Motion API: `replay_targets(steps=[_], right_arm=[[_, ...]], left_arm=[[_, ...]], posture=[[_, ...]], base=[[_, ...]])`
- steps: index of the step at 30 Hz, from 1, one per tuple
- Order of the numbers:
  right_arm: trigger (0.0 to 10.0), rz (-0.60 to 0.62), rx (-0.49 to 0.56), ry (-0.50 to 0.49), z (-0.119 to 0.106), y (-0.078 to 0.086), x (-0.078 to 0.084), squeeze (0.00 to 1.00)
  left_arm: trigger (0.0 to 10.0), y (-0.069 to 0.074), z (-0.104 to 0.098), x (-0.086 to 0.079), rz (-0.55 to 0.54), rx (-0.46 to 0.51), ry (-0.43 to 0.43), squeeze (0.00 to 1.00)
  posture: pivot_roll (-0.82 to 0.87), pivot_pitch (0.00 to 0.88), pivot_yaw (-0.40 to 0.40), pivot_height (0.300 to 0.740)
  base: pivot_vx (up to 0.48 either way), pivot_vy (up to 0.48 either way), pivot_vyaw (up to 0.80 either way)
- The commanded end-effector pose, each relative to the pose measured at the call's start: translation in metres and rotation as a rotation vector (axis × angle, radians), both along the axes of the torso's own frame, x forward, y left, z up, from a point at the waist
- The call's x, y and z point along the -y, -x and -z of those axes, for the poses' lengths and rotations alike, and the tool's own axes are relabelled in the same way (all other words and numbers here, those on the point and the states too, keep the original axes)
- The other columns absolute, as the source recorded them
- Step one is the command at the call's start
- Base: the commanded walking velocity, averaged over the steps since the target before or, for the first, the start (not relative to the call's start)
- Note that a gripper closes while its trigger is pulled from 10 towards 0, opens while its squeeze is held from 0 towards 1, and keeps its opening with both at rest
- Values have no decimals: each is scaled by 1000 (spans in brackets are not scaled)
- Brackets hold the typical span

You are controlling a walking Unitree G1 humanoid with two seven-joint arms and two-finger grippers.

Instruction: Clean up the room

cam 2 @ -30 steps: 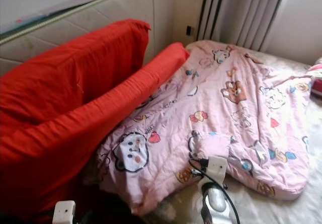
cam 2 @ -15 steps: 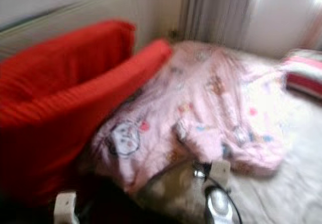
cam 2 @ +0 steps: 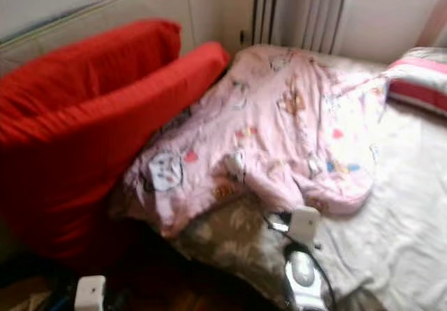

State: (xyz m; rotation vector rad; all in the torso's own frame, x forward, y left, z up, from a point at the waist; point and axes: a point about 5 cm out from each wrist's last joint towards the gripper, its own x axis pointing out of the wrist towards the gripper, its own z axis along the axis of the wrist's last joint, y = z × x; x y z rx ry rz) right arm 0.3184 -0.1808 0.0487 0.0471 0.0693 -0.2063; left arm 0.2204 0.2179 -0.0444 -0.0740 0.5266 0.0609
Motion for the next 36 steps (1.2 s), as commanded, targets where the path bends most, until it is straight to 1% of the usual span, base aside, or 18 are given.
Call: replay_targets(steps=[1, 5, 8, 10, 11, 12, 15, 19, 23, 24, 29, 32, 34, 35, 36], right_arm=[[10000, -13, 60, 30, -10, -4, -7, 0], [10000, -11, 153, 68, -28, -11, -8, 0], [10000, -47, 185, 91, -34, -14, -14, 0], [10000, -52, 188, 94, -35, -14, -14, 0], [10000, -82, 199, 101, -36, -13, -20, 0], [10000, -82, 199, 101, -36, -13, -20, 0], [10000, -130, 228, 141, -36, -9, -28, 0], [10000, -122, 260, 165, -40, -6, -28, 0], [10000, -109, 323, 182, -51, -5, -26, 0], [10000, -123, 353, 195, -57, -5, -29, 0], [10000, -171, 417, 247, -69, -3, -38, 0], [10000, -192, 440, 249, -75, -1, -43, 0], [10000, -240, 436, 242, -75, 1, -51, 0], [10000, -259, 424, 241, -73, 2, -53, 0], [10000, -279, 352, 244, -61, 5, -54, 0]], left_arm=[[10000, 11, 6, -6, -9, -44, -13, 0], [10000, 10, 5, -7, -9, -44, -12, 0], [10000, 9, 5, -8, -10, -44, -13, 0], [10000, 9, 5, -8, -10, -44, -13, 0], [10000, 9, 5, -8, -10, -44, -12, 0], [10000, 9, 5, -8, -10, -44, -12, 0], [10000, 9, 5, -8, -9, -42, -10, 0], [10000, 9, 5, -7, -6, -35, -11, 0], [10000, 10, 5, -6, -3, -32, -11, 0], [10000, 9, 5, -5, -2, -31, -11, 0], [10000, 10, 5, -5, 1, -31, -10, 0], [10000, 10, 5, -5, 3, -31, -8, 0], [10000, 10, 5, -4, 4, -31, -8, 0], [10000, 9, 5, -4, 5, -31, -8, 0], [10000, 9, 6, -3, 10, -37, -10, 0]], posture=[[35, 174, 1, 740], [33, 174, 1, 740], [34, 172, -1, 740], [34, 172, -1, 740], [33, 171, -2, 740], [33, 171, -2, 740], [33, 171, -3, 740], [34, 171, -4, 740], [30, 166, -4, 740], [30, 166, -4, 740], [27, 162, -4, 740], [25, 163, -4, 740], [22, 162, -5, 740], [19, 161, -6, 740], [21, 161, -6, 740]], base=[[-300, -244, 0], [-302, -121, 0], [-301, -240, 0], [-304, -240, 0], [-304, -240, 0], [-304, -240, 0], [-301, -80, 0], [-300, -180, 0], [-302, -120, 0], [-307, 0, 0], [-303, -145, 0], [-303, -81, 0], [-270, 0, 0], [0, 0, 0], [0, 0, 0]])
